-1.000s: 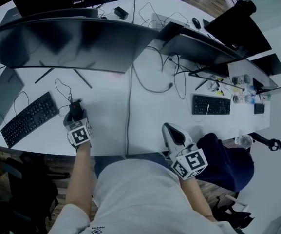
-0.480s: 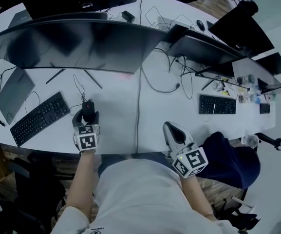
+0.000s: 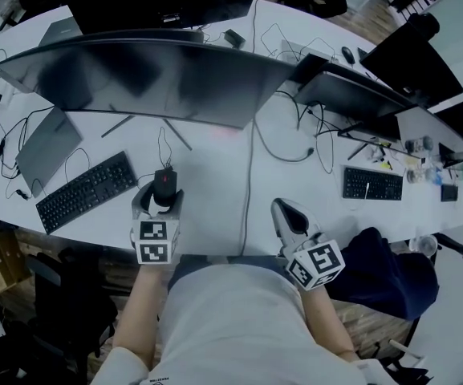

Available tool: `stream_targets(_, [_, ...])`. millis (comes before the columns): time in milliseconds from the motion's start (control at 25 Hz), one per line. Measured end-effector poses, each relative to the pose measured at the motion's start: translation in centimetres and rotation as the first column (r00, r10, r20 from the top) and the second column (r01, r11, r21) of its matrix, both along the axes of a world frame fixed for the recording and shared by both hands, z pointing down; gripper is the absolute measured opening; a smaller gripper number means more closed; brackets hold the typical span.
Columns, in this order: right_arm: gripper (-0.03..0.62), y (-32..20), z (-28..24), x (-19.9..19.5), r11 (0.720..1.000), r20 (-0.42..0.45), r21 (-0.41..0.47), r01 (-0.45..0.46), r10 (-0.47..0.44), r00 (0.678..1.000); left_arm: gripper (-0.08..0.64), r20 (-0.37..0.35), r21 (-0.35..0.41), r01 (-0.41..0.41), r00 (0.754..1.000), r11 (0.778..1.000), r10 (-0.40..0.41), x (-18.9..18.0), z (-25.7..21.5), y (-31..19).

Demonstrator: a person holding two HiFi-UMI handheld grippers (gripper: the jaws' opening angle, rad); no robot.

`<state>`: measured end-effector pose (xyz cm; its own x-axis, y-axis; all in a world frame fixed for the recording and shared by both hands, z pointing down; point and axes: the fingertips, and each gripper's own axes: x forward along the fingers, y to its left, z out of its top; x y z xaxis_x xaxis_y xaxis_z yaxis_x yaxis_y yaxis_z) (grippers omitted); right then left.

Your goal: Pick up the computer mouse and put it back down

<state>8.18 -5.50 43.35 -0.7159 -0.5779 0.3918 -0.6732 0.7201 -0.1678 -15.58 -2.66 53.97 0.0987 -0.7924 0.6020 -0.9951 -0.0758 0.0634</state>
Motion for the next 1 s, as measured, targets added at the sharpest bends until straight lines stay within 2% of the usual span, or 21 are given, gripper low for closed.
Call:
stream_targets(520, [0.005,-0.4,-2.7,-3.4,0.994,0.065,0.05,0.101,-0.104,0.992,0.296,0.034,0.158,0.017,0.999,0.987,-0.023,-0.6,-9.5,1.9])
stream_targets(800, [0.005,-0.1,-3.1,-4.5,0.988,0.076,0.059,0.141,-0.145,0.986,0.296,0.066,0.191,0.038,0.996,0.981,-0.051,-1.0,-12.1,3.3])
stream_targets(1000, [0.005,0.2,-3.1,-4.6,0.986,0.077,0.061,0.157,-0.161,0.984,0.296,0.075,0.198,0.049,0.995,0.979,-0.065,-1.1,-12.3,3.8])
